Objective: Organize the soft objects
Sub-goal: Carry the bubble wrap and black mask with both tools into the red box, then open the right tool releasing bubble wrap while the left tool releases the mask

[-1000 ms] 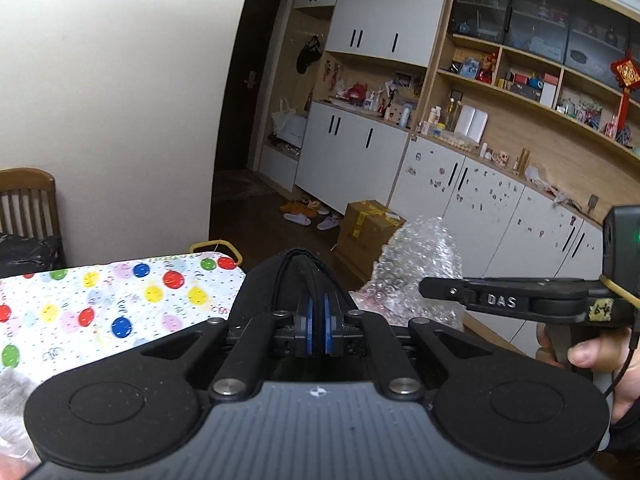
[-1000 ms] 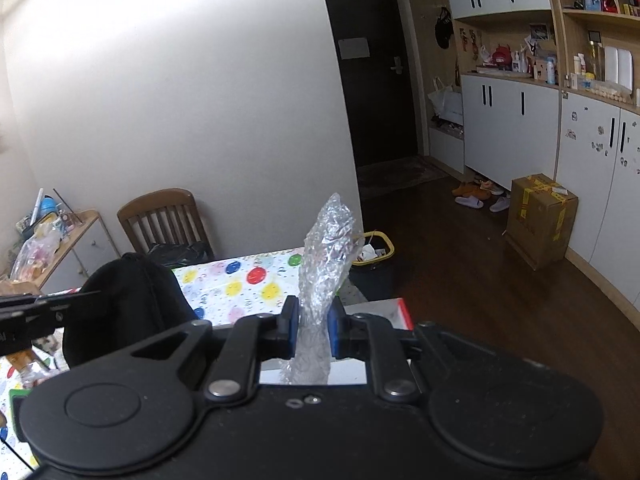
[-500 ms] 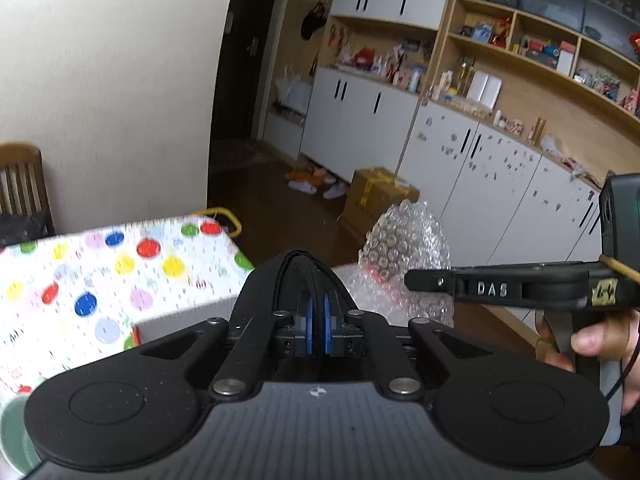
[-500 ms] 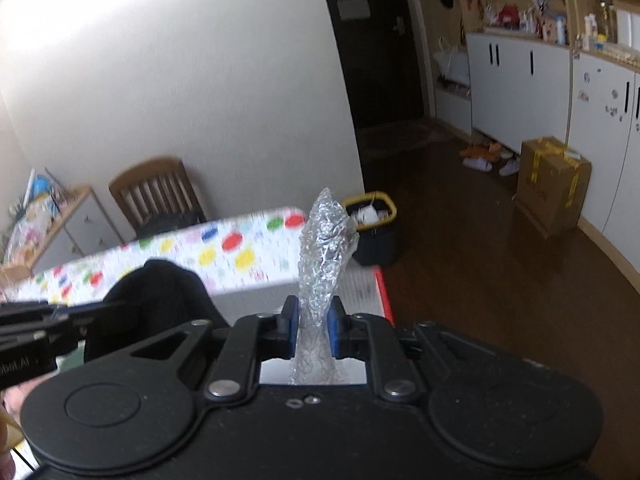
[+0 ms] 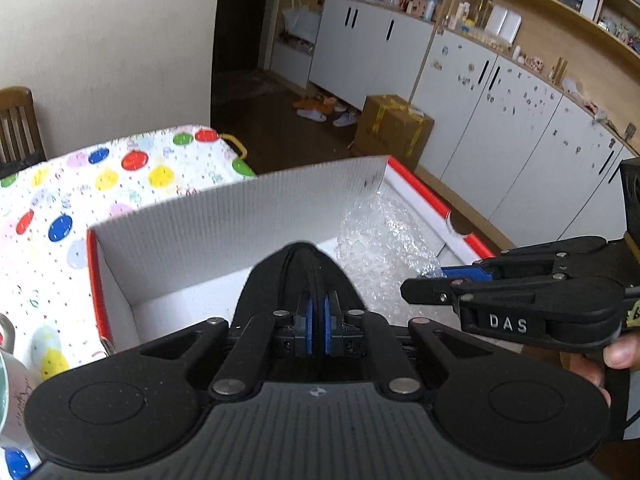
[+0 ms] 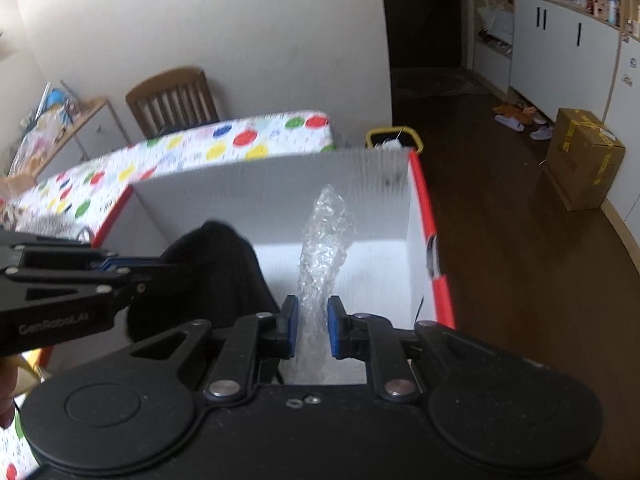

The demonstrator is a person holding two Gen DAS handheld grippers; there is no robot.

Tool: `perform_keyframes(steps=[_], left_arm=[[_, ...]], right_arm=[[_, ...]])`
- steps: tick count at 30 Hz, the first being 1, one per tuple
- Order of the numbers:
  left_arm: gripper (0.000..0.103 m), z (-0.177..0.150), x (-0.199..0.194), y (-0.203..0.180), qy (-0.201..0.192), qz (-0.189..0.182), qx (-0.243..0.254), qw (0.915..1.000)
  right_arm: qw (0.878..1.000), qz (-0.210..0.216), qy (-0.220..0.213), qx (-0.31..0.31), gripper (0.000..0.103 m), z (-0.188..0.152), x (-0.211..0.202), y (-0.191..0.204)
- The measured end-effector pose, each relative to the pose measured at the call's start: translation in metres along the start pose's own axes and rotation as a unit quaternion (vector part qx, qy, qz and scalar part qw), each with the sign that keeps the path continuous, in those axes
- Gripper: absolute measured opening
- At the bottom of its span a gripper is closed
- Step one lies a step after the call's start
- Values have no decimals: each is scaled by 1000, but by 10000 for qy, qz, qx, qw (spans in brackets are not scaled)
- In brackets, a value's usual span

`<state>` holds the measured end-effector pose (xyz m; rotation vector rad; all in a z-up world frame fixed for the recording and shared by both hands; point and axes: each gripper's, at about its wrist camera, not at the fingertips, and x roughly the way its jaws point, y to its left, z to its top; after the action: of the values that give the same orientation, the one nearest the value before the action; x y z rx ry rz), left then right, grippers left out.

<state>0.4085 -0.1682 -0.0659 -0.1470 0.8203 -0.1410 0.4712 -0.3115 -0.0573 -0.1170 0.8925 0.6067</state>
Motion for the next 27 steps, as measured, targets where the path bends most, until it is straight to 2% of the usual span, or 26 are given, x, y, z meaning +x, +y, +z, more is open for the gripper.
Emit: perform_keyframes(steps=[5,12,17,24,27], left_arm=[[5,-2,12,0,219,54,-17,9997],[5,-8,28,-2,500,29,-80,9987],[5,-8,31,-5,556,90,-39,9984],[6,-9,25,-6,514,17,-95,9986],[10,-10,21,-7,465,-54,-136,9988]], right_arm=[[9998,15,165,-115,15,-3,4,1],[9993,-110,279,-234,24,-6,1,-1],[9986,-176,333,-372,26,-7,-2,2],[9990,-225,200,-334,40,-11,-17,-1],[9990,-215,140,-364,45,-11,-24,-1]])
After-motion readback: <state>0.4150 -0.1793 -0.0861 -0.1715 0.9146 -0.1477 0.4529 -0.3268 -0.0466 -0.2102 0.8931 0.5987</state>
